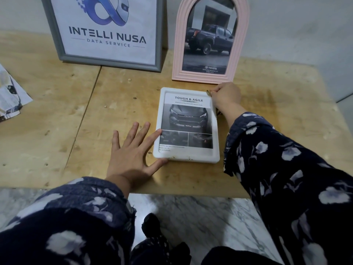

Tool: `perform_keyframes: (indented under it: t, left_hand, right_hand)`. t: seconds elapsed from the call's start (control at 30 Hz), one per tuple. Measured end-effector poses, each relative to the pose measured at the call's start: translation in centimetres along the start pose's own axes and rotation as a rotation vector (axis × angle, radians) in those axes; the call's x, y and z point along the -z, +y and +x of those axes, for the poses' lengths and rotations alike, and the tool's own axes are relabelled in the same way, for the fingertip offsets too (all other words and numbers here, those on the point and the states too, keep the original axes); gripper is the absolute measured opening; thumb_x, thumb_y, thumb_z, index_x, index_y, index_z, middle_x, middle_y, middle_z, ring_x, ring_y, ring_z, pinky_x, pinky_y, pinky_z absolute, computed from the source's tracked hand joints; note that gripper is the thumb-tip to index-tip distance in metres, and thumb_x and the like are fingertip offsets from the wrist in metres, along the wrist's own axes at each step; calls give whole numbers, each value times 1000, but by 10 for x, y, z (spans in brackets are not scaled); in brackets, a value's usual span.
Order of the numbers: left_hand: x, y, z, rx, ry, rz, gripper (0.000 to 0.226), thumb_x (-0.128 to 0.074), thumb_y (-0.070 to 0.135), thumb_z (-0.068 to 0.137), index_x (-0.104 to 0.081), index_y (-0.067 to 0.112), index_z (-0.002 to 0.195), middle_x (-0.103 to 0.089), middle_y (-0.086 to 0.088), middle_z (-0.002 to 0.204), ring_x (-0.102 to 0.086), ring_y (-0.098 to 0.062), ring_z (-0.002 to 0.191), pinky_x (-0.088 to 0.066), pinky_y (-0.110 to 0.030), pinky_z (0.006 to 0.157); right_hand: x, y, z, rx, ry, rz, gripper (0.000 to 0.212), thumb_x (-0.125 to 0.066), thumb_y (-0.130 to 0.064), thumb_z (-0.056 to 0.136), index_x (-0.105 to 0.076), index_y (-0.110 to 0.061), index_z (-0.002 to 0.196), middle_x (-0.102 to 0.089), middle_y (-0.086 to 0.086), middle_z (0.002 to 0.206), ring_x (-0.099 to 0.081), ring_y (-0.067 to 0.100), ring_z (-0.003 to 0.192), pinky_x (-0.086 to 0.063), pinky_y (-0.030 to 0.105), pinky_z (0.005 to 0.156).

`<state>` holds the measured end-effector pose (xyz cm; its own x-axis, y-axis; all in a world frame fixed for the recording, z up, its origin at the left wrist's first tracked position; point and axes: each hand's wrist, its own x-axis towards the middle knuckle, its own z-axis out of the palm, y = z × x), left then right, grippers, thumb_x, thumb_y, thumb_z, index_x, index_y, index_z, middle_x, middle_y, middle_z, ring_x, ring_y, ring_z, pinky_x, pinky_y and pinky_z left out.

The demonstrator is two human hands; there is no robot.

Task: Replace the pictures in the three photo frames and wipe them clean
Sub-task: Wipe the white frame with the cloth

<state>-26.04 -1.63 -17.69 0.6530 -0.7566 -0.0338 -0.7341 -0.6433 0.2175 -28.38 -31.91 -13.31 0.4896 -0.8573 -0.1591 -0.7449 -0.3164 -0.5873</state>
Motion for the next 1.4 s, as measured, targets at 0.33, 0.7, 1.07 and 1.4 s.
perform_keyframes:
  t: [0.33,0.7,1.07,1.4]
  left_hand:
    - [0,0,0,-6,2,-10,78,-15,84,76,-6,52,147,-5,13,160,3,-13,148,3,-58,115]
    - [-4,-1,1,-19,21,-5,78,-20,83,77,-7,52,147,-8,13,160,1,-13,148,0,-59,114]
    - [-5,-3,1,-19,18,-7,79,-21,85,76,-8,52,147,-9,12,160,0,-14,149,-1,-61,113]
    - [-4,-2,0,-24,11,-1,82,-18,85,75,-10,50,148,-10,11,160,-1,-16,149,-2,-61,113]
  right_hand:
    - [21,6,-15,-243,-169,43,25,-65,-28,87,-57,-7,77,-60,6,72,-63,25,65,-56,32,60]
    - [23,-12,-16,-211,-77,79,24,-71,-30,83,-60,-10,90,-67,8,93,-67,27,85,-49,30,63]
    - [29,2,-44,-196,-222,-94,31,-58,-27,94,-48,-8,72,-52,3,82,-55,25,86,-44,29,73]
    - [27,24,-78,-218,-244,-68,36,-56,-29,95,-42,-11,67,-47,2,70,-47,18,63,-41,30,67]
